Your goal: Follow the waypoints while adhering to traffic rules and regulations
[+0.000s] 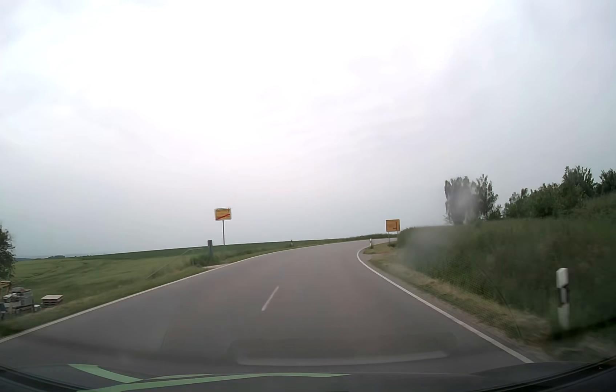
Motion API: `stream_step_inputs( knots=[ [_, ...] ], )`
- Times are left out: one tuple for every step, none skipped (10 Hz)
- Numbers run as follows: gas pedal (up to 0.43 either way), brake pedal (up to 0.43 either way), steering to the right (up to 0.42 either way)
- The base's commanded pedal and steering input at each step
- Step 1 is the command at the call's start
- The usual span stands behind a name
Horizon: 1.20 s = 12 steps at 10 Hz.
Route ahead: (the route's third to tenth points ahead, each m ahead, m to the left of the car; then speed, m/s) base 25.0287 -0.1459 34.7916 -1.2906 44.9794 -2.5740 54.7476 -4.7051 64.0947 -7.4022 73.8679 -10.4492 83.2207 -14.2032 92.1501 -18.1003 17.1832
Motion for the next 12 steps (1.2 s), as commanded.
stream_step_inputs(
  knots=[
    [0.118, 0.000, 0.012],
    [0.118, 0.000, 0.012],
    [0.118, 0.000, 0.014],
    [0.118, 0.000, 0.016],
    [0.118, 0.000, 0.017],
    [0.118, 0.000, 0.018],
    [0.130, 0.000, 0.018],
    [0.130, 0.000, 0.018],
    [0.130, 0.000, 0.018],
    [0.130, 0.000, 0.018],
    [0.130, 0.000, 0.018],
    [0.118, 0.000, 0.018]
  ],
)
